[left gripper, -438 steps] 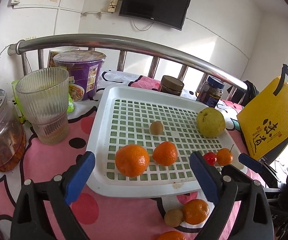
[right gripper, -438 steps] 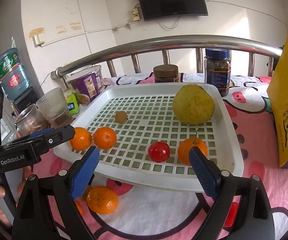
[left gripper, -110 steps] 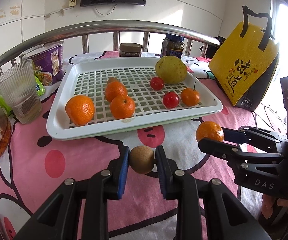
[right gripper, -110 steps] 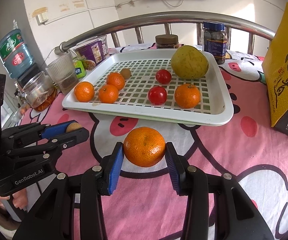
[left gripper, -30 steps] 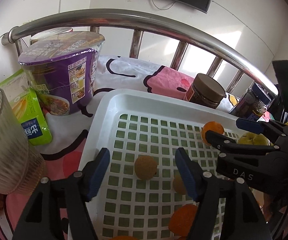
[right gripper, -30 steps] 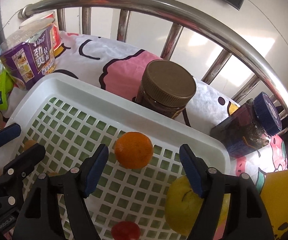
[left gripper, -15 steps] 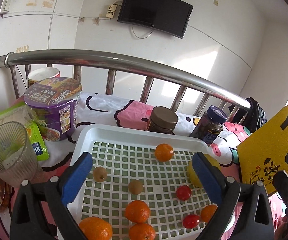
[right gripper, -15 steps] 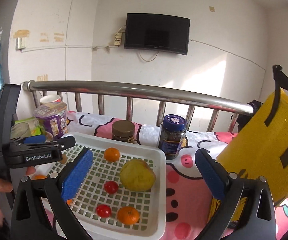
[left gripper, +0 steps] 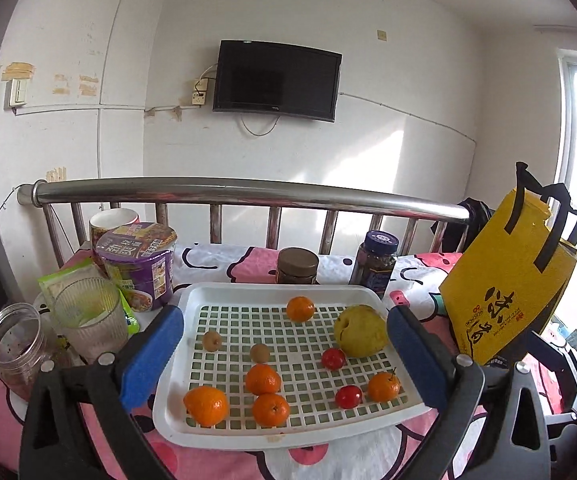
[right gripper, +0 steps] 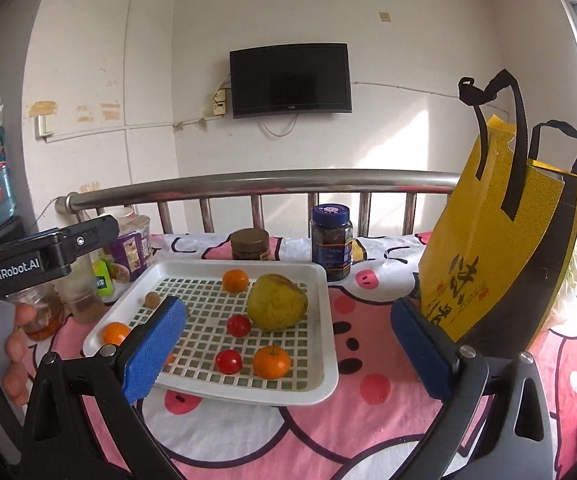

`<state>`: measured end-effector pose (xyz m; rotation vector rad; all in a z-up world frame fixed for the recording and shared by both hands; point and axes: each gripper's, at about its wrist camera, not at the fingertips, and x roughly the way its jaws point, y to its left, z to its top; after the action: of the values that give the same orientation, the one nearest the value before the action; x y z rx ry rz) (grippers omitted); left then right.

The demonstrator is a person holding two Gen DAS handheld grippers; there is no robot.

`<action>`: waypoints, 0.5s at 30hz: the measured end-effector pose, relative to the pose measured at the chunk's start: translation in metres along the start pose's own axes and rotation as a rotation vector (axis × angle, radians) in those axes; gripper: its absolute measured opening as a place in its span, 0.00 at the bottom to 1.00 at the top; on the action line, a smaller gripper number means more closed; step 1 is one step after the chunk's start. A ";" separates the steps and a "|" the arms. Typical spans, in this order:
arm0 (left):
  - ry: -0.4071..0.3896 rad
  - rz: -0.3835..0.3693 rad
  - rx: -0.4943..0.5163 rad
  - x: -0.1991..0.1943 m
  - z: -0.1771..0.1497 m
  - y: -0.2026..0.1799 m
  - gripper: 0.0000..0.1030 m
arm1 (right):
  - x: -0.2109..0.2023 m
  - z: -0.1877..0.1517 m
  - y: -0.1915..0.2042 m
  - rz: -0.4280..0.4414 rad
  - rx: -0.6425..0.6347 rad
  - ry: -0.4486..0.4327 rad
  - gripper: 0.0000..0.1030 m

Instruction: Organize fruits

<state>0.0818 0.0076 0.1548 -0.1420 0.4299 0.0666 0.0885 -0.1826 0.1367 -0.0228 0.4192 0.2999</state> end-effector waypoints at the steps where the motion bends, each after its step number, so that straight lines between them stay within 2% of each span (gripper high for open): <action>1: 0.000 0.003 0.007 -0.006 -0.004 0.001 1.00 | -0.001 -0.004 0.001 0.008 0.006 0.008 1.00; 8: 0.003 0.020 0.011 -0.031 -0.027 0.007 1.00 | -0.007 -0.030 0.015 0.039 -0.025 0.045 1.00; 15: 0.048 0.019 0.057 -0.041 -0.054 0.008 1.00 | -0.015 -0.046 0.025 0.058 -0.057 0.067 1.00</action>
<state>0.0216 0.0057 0.1224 -0.0831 0.4805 0.0700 0.0499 -0.1671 0.1017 -0.0771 0.4780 0.3691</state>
